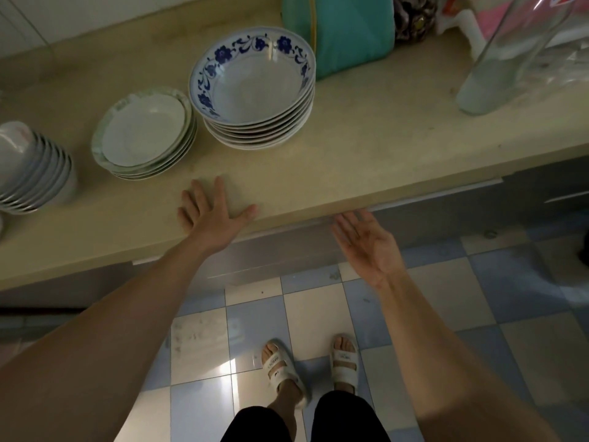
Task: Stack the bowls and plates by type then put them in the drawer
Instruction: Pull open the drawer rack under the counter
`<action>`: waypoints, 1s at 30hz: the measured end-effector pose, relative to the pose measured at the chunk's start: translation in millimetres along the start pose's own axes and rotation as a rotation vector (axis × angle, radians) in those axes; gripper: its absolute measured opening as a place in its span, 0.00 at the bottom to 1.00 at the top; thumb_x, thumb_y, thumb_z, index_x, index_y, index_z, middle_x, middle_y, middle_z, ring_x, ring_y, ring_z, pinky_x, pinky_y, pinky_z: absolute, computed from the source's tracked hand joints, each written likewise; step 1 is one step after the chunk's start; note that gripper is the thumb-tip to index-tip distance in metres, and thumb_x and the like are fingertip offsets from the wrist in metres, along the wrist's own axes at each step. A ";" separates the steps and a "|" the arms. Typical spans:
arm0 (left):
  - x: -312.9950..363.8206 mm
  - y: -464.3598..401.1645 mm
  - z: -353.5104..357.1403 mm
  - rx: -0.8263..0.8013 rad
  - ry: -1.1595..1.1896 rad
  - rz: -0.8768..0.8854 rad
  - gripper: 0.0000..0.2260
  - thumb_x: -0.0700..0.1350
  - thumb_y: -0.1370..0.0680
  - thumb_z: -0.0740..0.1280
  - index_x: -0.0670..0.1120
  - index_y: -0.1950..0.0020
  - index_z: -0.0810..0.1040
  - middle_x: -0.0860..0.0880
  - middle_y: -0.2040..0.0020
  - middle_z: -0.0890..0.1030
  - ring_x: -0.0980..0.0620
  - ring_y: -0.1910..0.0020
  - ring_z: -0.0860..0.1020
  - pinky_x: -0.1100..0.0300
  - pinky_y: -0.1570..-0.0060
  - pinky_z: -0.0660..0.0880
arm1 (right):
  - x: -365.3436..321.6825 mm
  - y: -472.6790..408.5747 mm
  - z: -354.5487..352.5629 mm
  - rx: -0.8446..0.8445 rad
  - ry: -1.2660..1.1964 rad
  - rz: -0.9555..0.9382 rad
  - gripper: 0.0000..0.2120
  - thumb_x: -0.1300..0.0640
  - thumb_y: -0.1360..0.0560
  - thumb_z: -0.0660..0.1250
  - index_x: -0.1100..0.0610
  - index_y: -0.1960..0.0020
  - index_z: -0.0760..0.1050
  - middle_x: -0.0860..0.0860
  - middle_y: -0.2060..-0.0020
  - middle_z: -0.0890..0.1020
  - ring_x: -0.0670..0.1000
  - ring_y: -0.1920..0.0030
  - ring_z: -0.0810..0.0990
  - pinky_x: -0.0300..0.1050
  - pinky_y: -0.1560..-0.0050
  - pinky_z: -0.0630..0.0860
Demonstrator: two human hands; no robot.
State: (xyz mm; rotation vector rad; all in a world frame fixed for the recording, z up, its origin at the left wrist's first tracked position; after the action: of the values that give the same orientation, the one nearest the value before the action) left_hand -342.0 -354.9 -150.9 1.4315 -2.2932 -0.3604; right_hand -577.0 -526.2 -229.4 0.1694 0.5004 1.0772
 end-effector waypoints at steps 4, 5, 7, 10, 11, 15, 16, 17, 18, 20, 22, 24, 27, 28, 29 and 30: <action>0.7 0.5 0.1 -0.008 0.009 0.008 0.48 0.76 0.28 0.57 0.58 0.19 0.36 0.44 0.20 0.29 0.41 0.22 0.30 0.41 0.24 0.33 | 7.5 12.8 -4.9 0.215 0.027 -0.026 0.13 0.59 0.29 0.76 0.62 0.48 0.77 0.61 0.48 0.82 0.59 0.44 0.85 0.50 0.47 0.83; 0.9 1.0 0.3 -0.011 0.014 0.011 0.47 0.76 0.28 0.57 0.58 0.19 0.35 0.44 0.20 0.29 0.41 0.22 0.29 0.41 0.24 0.32 | 9.2 16.9 -6.8 0.264 0.047 -0.043 0.12 0.59 0.27 0.74 0.61 0.49 0.76 0.61 0.51 0.83 0.58 0.46 0.86 0.49 0.48 0.83; 1.0 2.1 -0.3 -0.014 0.021 0.023 0.47 0.76 0.28 0.56 0.58 0.19 0.35 0.44 0.21 0.28 0.41 0.22 0.29 0.41 0.24 0.32 | 11.2 25.3 -8.4 0.345 0.113 -0.080 0.06 0.59 0.23 0.70 0.61 0.51 0.75 0.60 0.55 0.84 0.57 0.50 0.86 0.49 0.50 0.84; 2.3 6.3 -4.3 -0.010 0.048 0.046 0.46 0.75 0.26 0.57 0.57 0.19 0.37 0.43 0.20 0.30 0.40 0.22 0.30 0.41 0.24 0.33 | 11.7 40.9 -4.9 0.419 0.187 -0.093 0.03 0.61 0.19 0.65 0.61 0.48 0.76 0.60 0.53 0.85 0.57 0.51 0.86 0.51 0.52 0.85; 2.2 9.3 -5.3 0.010 0.065 0.057 0.44 0.73 0.25 0.58 0.56 0.18 0.39 0.43 0.19 0.31 0.40 0.21 0.31 0.41 0.24 0.33 | 11.2 46.5 -3.8 0.438 0.195 -0.091 0.03 0.61 0.18 0.65 0.61 0.48 0.76 0.60 0.53 0.85 0.57 0.51 0.86 0.51 0.52 0.85; -9.0 45.5 2.2 0.264 0.244 0.199 0.34 0.60 0.19 0.63 0.47 0.19 0.58 0.40 0.17 0.47 0.41 0.19 0.44 0.44 0.21 0.44 | 11.1 70.4 -5.2 0.475 0.215 -0.047 0.07 0.61 0.17 0.63 0.64 0.43 0.75 0.62 0.48 0.85 0.59 0.48 0.86 0.56 0.46 0.84; -16.4 62.4 7.1 0.343 0.312 0.248 0.30 0.57 0.19 0.66 0.44 0.21 0.63 0.40 0.19 0.53 0.41 0.19 0.50 0.44 0.21 0.50 | 12.2 75.5 -5.6 0.483 0.229 -0.034 0.07 0.61 0.17 0.63 0.64 0.43 0.75 0.63 0.49 0.85 0.59 0.48 0.87 0.56 0.46 0.84; -25.4 80.7 14.2 0.412 0.355 0.286 0.26 0.54 0.19 0.67 0.43 0.25 0.68 0.40 0.21 0.59 0.41 0.21 0.56 0.44 0.23 0.57 | 13.6 80.2 -6.1 0.499 0.236 -0.028 0.06 0.61 0.17 0.63 0.64 0.44 0.75 0.62 0.50 0.85 0.59 0.50 0.87 0.56 0.47 0.84; -35.4 98.8 23.8 0.460 0.357 0.303 0.23 0.52 0.20 0.68 0.44 0.29 0.71 0.41 0.25 0.65 0.41 0.25 0.62 0.45 0.26 0.63 | 14.7 84.8 -7.0 0.518 0.231 -0.029 0.05 0.61 0.17 0.64 0.63 0.46 0.75 0.62 0.51 0.85 0.58 0.52 0.87 0.55 0.49 0.85; -55.2 129.4 47.7 0.429 0.292 0.288 0.20 0.53 0.21 0.69 0.45 0.33 0.75 0.43 0.31 0.71 0.43 0.31 0.68 0.45 0.31 0.68 | 16.5 93.0 -9.2 0.528 0.216 -0.028 0.06 0.62 0.18 0.64 0.64 0.44 0.76 0.61 0.52 0.86 0.57 0.52 0.88 0.56 0.48 0.85; -71.3 150.8 70.4 0.265 0.226 0.239 0.22 0.56 0.21 0.68 0.46 0.32 0.76 0.46 0.32 0.72 0.44 0.30 0.67 0.48 0.30 0.65 | 17.2 100.9 -12.2 0.504 0.228 -0.004 0.09 0.61 0.18 0.64 0.64 0.40 0.76 0.60 0.50 0.85 0.57 0.50 0.87 0.57 0.44 0.83; -82.3 163.1 84.9 0.166 0.191 0.207 0.22 0.57 0.21 0.68 0.48 0.30 0.75 0.47 0.31 0.74 0.45 0.29 0.67 0.50 0.30 0.64 | 18.7 108.7 -14.2 0.476 0.242 0.023 0.08 0.60 0.18 0.64 0.63 0.42 0.78 0.59 0.48 0.85 0.56 0.48 0.86 0.55 0.44 0.82; -86.6 172.2 88.6 0.183 0.190 0.211 0.20 0.53 0.21 0.70 0.48 0.31 0.77 0.47 0.33 0.76 0.44 0.31 0.69 0.48 0.30 0.65 | 22.2 119.4 -14.2 0.500 0.258 0.028 0.07 0.60 0.18 0.64 0.62 0.45 0.79 0.59 0.50 0.86 0.56 0.46 0.86 0.54 0.48 0.85; -85.9 173.5 88.0 0.187 0.193 0.208 0.18 0.52 0.21 0.70 0.48 0.33 0.78 0.47 0.35 0.77 0.44 0.32 0.70 0.49 0.31 0.66 | 23.1 122.8 -14.3 0.514 0.269 0.026 0.08 0.60 0.18 0.64 0.62 0.44 0.79 0.60 0.49 0.86 0.57 0.46 0.86 0.55 0.47 0.84; -85.0 174.9 87.5 0.181 0.201 0.202 0.17 0.51 0.21 0.71 0.48 0.34 0.79 0.47 0.36 0.78 0.45 0.33 0.71 0.50 0.33 0.67 | 23.8 126.2 -15.1 0.526 0.278 0.024 0.09 0.60 0.18 0.64 0.63 0.42 0.79 0.60 0.47 0.86 0.57 0.45 0.86 0.55 0.47 0.83; -84.7 176.6 87.4 0.170 0.213 0.197 0.16 0.51 0.22 0.71 0.48 0.35 0.79 0.48 0.38 0.78 0.46 0.35 0.71 0.52 0.34 0.68 | 24.2 130.1 -16.4 0.537 0.280 0.023 0.09 0.60 0.18 0.64 0.63 0.41 0.78 0.61 0.46 0.86 0.57 0.45 0.86 0.55 0.47 0.83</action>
State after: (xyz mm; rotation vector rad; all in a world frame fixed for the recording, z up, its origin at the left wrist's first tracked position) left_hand -490.2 -201.1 -170.5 1.2375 -2.3053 0.0454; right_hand -679.6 -445.2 -203.1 0.5002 1.0390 0.9739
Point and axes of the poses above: each hand's wrist, its own y-axis away from the middle knuckle, its own z-axis out of the palm, x = y × z, the point moved 1 cm from there along -y, towards the middle knuckle
